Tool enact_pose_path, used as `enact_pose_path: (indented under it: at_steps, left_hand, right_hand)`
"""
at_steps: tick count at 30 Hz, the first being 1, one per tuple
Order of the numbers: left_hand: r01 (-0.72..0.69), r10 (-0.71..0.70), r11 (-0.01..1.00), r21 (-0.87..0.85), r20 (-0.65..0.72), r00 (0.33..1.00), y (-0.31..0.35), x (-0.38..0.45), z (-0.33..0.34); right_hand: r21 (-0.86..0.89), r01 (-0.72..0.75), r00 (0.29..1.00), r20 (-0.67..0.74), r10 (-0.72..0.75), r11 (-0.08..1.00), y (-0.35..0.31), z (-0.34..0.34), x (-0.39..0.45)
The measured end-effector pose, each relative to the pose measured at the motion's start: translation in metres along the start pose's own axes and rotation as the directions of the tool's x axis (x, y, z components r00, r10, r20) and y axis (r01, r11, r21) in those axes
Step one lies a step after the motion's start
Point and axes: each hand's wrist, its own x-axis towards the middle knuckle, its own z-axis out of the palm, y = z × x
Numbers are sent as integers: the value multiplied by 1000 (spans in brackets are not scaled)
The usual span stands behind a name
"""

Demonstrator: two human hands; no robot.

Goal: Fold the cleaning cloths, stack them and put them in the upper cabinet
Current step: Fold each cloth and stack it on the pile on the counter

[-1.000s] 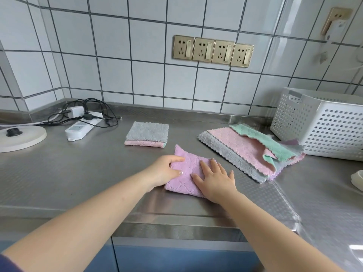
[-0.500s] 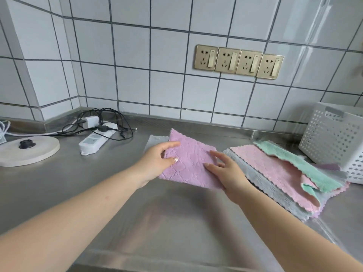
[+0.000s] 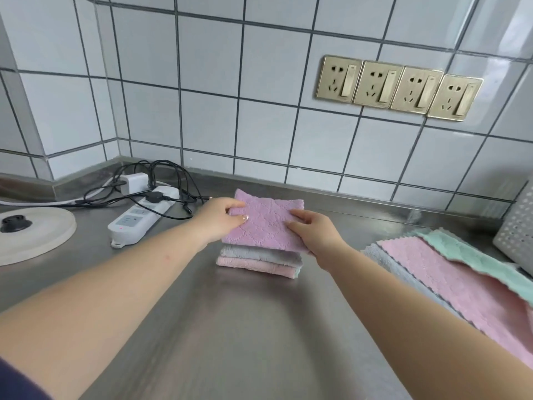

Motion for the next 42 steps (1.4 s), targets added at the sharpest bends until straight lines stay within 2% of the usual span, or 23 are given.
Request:
enact_pose_path:
  at_steps: [9,12,16,18,20,22,29,34,37,40,42]
  left_hand:
    - [63,-67,996,57,68,995,-23,11,13]
    - [39,-47,988,149,55,997,-19,15,10]
    - [-139,150,948,285,-18,988,1,24,11]
    - [-193,193,919,344,36,981,9,29,21]
    - [-216,176,869,445,129,976,8,34,37]
    - [-186,94,842,507,201,975,-2,38,50]
    - [-57,-86,826,562,224,971,-23,44,56]
    - [38,-160,846,531,186,969,-20,36,53]
    - [11,-116,794,608,134,984,-16,33,54]
    - [-73,82,761,645,16,997,-7,26,53]
    - [-130,203,752,646,-40,978,3,20,54]
  right_hand:
    - [-102,-20,1000,9,21,995,23,9,9]
    - [-239,11,1000,9,-9,971,16,5,8]
    - [-518,131,982,-51,-184,845,2,6,23]
    - [-593,203,971,19,-239,780,-6,18,28]
    - [-684,272,961,155,-230,677,-7,33,28]
    - [-739,266,963,231,-139,618,0,43,26]
    - [-732,70,993,116,23,678,16,38,22]
    - [-710,39,996,85,30,703,18,41,19]
    - [-704,59,998,34,-49,708,17,39,14]
    - [-600,123,976,-73,-207,790,14,32,4]
    - [-517,164,962,-103,-252,840,14,23,-6]
